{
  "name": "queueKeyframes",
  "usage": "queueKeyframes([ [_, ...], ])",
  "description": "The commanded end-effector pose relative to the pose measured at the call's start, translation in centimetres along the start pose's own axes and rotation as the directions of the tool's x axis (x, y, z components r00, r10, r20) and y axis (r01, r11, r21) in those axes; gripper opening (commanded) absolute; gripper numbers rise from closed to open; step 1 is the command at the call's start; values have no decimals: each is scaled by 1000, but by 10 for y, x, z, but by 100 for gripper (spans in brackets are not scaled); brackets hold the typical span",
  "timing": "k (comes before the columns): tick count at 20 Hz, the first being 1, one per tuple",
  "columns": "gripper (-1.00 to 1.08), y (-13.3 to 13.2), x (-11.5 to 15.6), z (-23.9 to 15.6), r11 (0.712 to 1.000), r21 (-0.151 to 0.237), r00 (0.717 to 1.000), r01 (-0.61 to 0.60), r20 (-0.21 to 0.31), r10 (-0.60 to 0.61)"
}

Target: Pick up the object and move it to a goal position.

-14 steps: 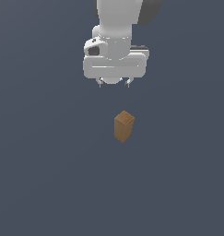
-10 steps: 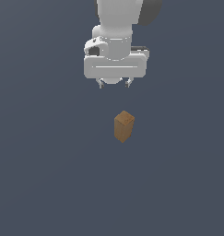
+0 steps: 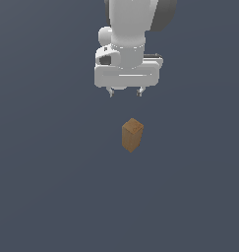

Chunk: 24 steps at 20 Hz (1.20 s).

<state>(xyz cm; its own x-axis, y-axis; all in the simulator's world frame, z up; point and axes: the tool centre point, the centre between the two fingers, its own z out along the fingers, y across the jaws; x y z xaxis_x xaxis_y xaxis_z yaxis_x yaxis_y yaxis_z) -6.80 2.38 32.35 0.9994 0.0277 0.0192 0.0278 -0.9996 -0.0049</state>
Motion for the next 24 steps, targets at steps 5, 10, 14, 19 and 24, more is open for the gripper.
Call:
queueKeyframes([
  [5, 100, -1, 1, 3, 1000, 0, 1000, -19, 0, 19],
  [10, 100, -3, 3, 10, 998, 0, 998, -66, 1, 66],
  [14, 100, -5, 5, 19, 992, 0, 992, -123, 2, 123],
  [19, 100, -10, 9, 35, 976, -1, 976, -219, 5, 219],
  [24, 100, -15, 12, 54, 943, -3, 943, -331, 7, 331],
])
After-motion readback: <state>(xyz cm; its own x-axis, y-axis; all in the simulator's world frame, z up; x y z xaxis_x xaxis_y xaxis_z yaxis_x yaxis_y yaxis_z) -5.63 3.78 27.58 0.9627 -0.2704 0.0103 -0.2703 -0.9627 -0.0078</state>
